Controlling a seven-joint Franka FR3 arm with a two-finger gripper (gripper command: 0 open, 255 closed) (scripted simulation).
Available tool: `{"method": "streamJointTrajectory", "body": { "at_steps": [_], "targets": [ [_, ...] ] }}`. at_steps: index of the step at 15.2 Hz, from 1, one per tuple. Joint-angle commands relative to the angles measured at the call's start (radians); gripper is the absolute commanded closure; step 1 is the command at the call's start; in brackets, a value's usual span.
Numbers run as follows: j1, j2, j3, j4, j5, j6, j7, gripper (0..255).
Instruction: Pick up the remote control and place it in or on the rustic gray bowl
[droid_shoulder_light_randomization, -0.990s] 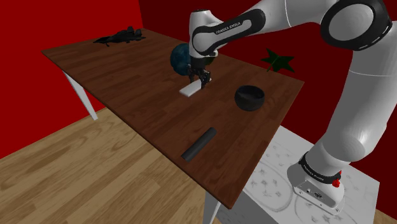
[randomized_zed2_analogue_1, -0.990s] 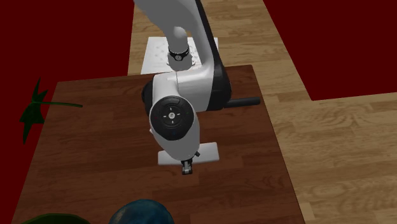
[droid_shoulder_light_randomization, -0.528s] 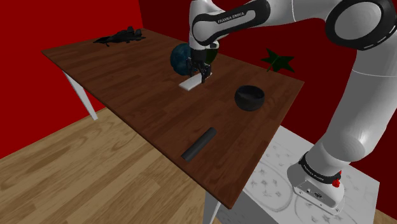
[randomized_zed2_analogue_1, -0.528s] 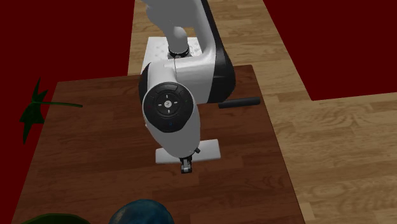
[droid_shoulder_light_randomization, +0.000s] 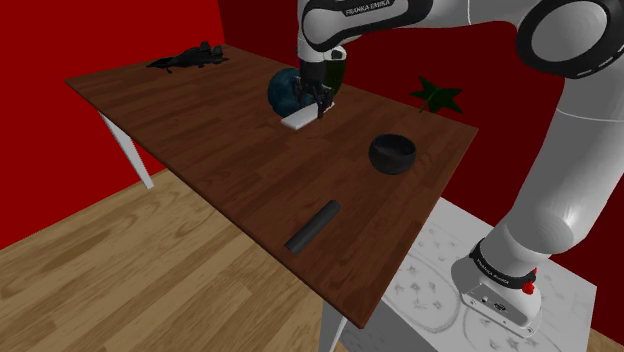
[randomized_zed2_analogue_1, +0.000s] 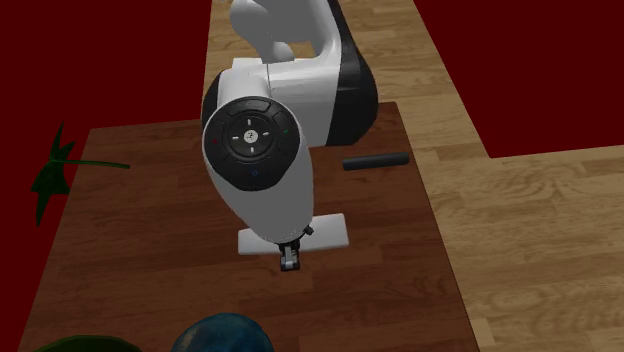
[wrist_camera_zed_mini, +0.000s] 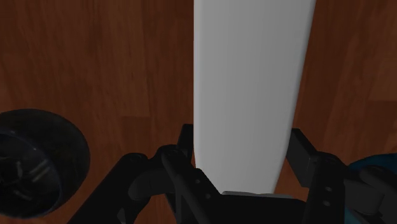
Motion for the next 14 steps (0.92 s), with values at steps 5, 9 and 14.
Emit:
{"method": "streamJointTrajectory", "body": {
  "at_steps": [5, 9, 14],
  "targets": [
    [0.002, -0.009, 0.002, 0.061, 0.003, -0.070, -0.001, 255],
    [-0.044, -0.175, -0.010, -0.153, 0.053, -0.015, -0.062, 255],
    [-0.081, -0.368, -0.044, -0.376, 0.106, 0.022, -0.149, 255]
  ]
}}
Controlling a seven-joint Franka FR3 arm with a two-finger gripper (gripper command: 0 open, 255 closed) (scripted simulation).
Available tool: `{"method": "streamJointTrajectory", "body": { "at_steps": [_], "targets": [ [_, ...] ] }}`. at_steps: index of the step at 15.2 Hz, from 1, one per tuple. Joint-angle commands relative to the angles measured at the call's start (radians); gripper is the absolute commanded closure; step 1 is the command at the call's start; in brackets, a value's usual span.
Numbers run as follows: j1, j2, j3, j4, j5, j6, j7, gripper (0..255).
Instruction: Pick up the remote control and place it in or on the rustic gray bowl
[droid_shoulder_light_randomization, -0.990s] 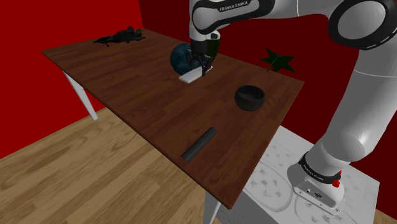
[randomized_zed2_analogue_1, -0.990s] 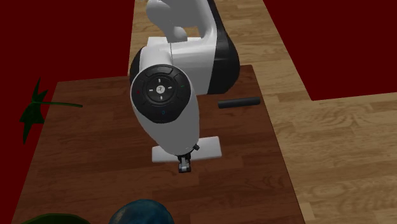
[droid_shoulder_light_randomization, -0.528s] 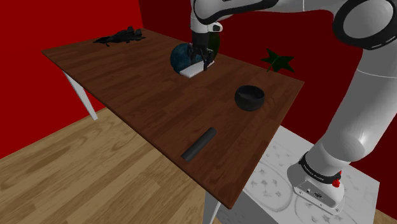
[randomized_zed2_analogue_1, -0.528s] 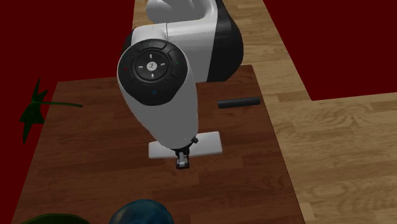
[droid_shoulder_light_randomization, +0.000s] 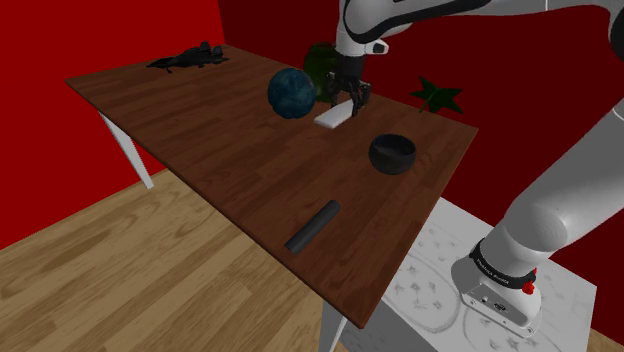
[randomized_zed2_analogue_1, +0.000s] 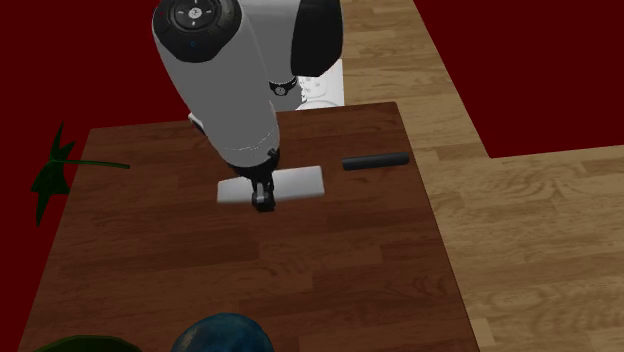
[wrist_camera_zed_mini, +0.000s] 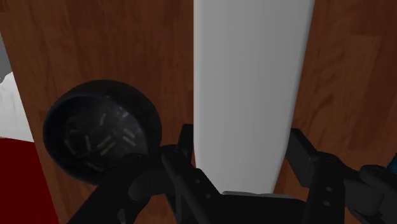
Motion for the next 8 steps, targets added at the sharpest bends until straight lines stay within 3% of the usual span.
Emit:
{"method": "streamJointTrajectory", "body": {
  "at_steps": [1, 8],
  "targets": [
    [-0.013, -0.076, -0.018, -0.081, 0.018, 0.007, -0.039, 255],
    [-0.040, -0.327, -0.094, -0.327, 0.048, 0.001, -0.162, 255]
  ]
}}
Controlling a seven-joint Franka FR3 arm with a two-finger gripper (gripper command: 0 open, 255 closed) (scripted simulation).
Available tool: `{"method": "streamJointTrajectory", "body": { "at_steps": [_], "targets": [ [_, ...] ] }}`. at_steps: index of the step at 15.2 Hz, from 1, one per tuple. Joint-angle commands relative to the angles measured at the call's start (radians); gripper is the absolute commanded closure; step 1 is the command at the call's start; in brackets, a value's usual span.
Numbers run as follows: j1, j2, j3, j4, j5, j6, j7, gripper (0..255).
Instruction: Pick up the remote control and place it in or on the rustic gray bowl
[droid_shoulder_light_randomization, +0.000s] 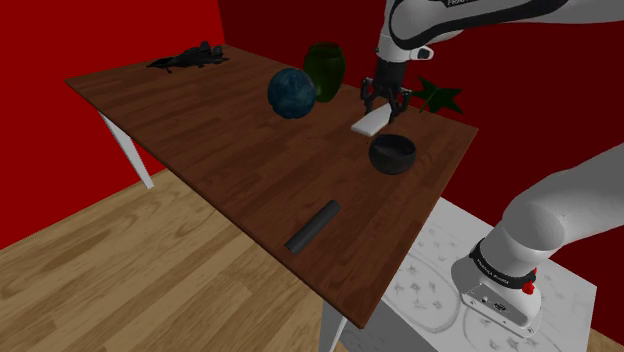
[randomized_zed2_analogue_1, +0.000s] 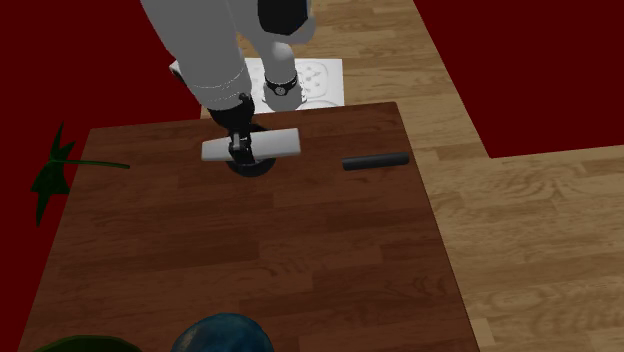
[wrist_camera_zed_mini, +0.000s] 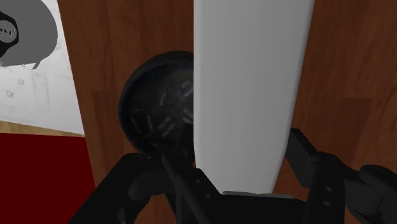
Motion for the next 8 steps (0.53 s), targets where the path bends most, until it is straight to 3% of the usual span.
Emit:
{"method": "streamJointTrajectory", "body": {
  "at_steps": [1, 4, 8],
  "targets": [
    [-0.008, -0.067, -0.025, -0.056, 0.001, -0.011, -0.036, 255],
    [-0.021, -0.174, -0.066, -0.144, -0.007, -0.032, -0.087, 255],
    [-0.019, -0.165, -0.063, -0.191, -0.005, 0.024, -0.088, 255]
  ]
}}
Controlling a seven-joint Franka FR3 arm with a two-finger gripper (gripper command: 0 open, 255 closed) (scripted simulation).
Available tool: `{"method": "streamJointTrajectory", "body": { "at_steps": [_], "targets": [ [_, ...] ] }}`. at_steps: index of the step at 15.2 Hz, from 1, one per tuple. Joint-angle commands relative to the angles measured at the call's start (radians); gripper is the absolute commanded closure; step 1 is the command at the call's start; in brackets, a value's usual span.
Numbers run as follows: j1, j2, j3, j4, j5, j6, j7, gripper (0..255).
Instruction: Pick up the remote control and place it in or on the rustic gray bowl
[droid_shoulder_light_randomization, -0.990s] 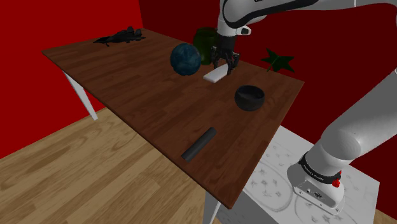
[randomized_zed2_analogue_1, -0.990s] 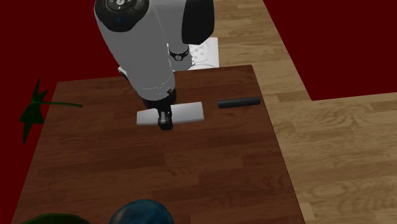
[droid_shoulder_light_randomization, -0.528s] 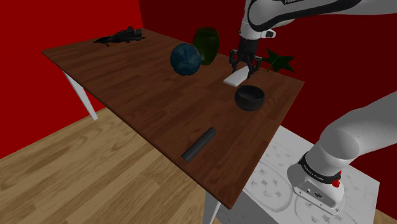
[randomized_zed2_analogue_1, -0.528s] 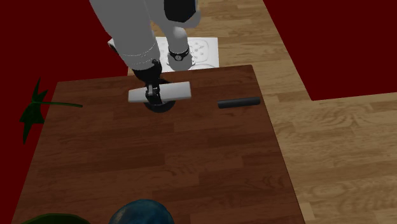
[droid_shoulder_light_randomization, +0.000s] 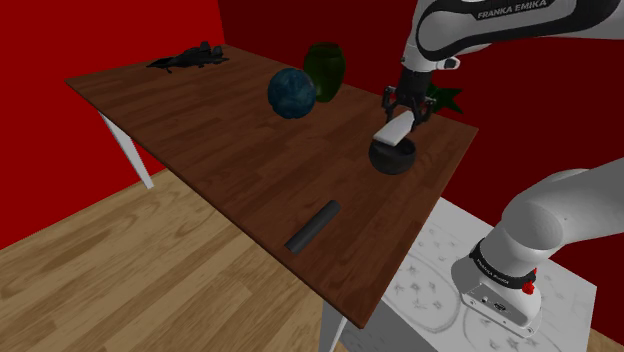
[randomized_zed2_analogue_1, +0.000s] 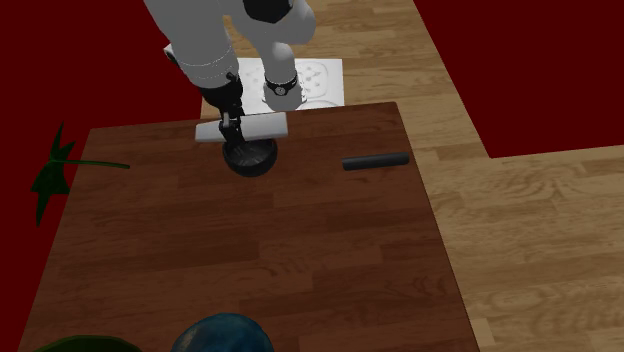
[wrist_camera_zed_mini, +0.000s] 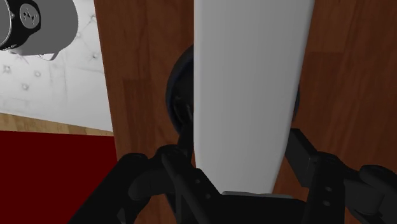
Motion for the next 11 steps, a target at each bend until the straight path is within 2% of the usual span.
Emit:
{"method": "streamJointTrajectory", "body": {
  "at_steps": [1, 11],
  "targets": [
    [0.000, 0.002, 0.000, -0.026, 0.000, 0.029, -0.002, 255],
    [0.001, 0.039, 0.007, -0.118, 0.004, 0.157, -0.003, 255]
  ]
}}
